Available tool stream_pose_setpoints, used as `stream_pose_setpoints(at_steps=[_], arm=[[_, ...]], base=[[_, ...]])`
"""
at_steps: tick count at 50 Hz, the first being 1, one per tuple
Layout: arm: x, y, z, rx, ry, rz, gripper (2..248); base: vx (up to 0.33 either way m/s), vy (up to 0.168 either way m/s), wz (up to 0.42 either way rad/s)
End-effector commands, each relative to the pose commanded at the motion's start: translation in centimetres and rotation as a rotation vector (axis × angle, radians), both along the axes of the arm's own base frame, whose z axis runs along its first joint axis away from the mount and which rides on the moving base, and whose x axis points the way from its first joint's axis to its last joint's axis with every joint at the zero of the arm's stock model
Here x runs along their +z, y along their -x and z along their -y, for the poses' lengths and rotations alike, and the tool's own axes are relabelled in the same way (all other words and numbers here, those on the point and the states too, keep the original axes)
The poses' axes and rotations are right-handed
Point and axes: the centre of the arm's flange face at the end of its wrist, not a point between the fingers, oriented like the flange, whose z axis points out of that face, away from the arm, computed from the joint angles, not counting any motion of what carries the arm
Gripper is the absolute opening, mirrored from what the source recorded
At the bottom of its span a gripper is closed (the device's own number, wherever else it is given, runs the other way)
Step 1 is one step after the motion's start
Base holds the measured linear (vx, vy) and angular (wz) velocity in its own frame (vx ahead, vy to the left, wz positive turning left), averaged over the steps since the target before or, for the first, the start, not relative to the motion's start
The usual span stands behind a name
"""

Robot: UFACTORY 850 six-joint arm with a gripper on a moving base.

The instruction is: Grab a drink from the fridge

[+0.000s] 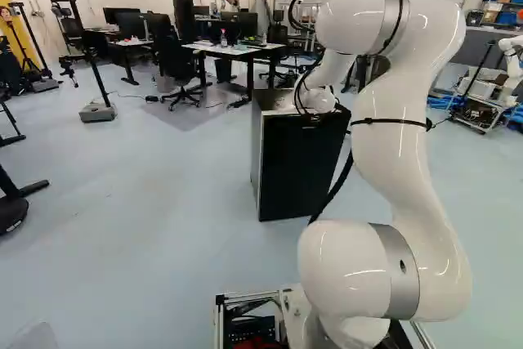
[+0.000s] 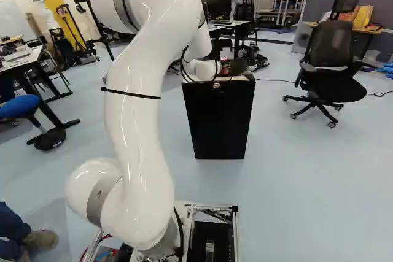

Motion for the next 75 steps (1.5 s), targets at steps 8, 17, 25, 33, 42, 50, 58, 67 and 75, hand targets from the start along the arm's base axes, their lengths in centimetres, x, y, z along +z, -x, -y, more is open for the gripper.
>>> stream_pose_setpoints(at_steps=[8,17,25,33,42,50,58,67,75], arm=[[0.9,0.0,0.0,0.0,0.003,0.013,100],[2.0,0.1,0.0,0.0,0.007,0.029,100],[2.9,0.1,0.0,0.0,0.011,0.042,100],[3.7,0.2,0.0,0.0,0.014,0.055,100],[3.7,0.2,0.0,0.0,0.014,0.055,100],[3.8,0.3,-0.2,0.001,0.013,0.054,100],[3.8,0.6,-0.4,0.004,0.012,0.052,100],[4.0,1.3,-0.9,0.009,0.01,0.049,100],[4.1,2.0,-1.5,0.016,0.007,0.045,100]], base=[[0.0,0.0,0.0],[0.0,0.0,0.0],[0.0,0.0,0.0],[0.0,0.0,0.0],[0.0,0.0,0.0],[0.0,0.0,0.0],[0.0,0.0,0.0],[0.0,0.0,0.0],[0.0,0.0,0.0]])
